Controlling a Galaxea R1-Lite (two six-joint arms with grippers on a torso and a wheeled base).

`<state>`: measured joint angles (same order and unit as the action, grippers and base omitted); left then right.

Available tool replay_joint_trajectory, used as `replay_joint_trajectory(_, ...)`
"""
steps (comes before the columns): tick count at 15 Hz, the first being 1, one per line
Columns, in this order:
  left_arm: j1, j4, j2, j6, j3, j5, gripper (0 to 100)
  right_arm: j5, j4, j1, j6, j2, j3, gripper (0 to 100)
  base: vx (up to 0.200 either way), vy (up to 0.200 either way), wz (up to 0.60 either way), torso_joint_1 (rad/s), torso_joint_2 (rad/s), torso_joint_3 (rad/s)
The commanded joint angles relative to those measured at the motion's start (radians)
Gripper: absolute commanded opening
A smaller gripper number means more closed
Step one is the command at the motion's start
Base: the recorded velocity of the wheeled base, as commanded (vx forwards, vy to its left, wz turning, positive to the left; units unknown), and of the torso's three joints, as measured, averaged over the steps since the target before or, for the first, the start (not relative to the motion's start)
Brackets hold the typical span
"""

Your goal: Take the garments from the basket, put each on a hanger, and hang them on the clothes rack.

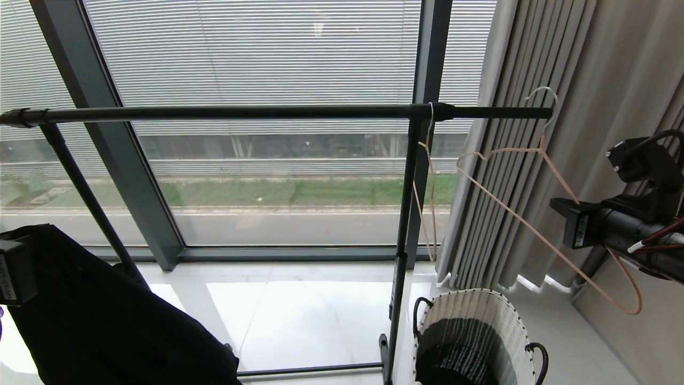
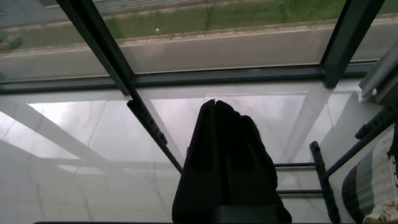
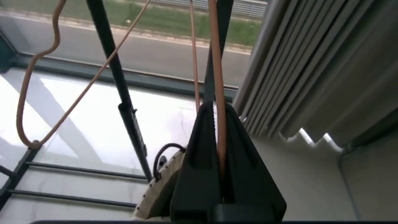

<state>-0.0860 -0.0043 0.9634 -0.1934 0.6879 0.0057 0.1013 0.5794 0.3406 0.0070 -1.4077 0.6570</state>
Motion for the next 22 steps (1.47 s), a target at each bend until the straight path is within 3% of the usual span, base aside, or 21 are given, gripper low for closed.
replay_joint_trajectory(1, 0.000, 0.000, 0.001, 0.000, -0.001, 0.000, 0, 0.000, -0.001, 0.006, -0.002, 0.016, -0.004, 0, -0.200, 0.000, 0.00, -0.017, -0.01, 0.002)
replay_joint_trajectory(11, 0.000, 0.000, -0.003, 0.002, -0.002, 0.000, 0, 0.023, -0.001, 0.041, -0.033, 0.033, -0.004, 0, -0.200, 0.000, 0.00, 0.001, 0.00, 0.003)
replay_joint_trajectory(16, 0.000, 0.000, -0.003, 0.002, -0.007, 0.000, 0, 0.020, -0.001, 0.072, -0.042, 0.119, 0.003, 0, 0.000, 0.000, 0.00, 0.000, 0.00, 0.000)
replay_joint_trajectory(22, 0.000, 0.000, 0.001, 0.000, -0.004, 0.000, 0, 0.018, -0.006, 0.159, -0.087, 0.161, 0.007, 0, 0.000, 0.200, 0.00, 0.008, 0.00, 0.000)
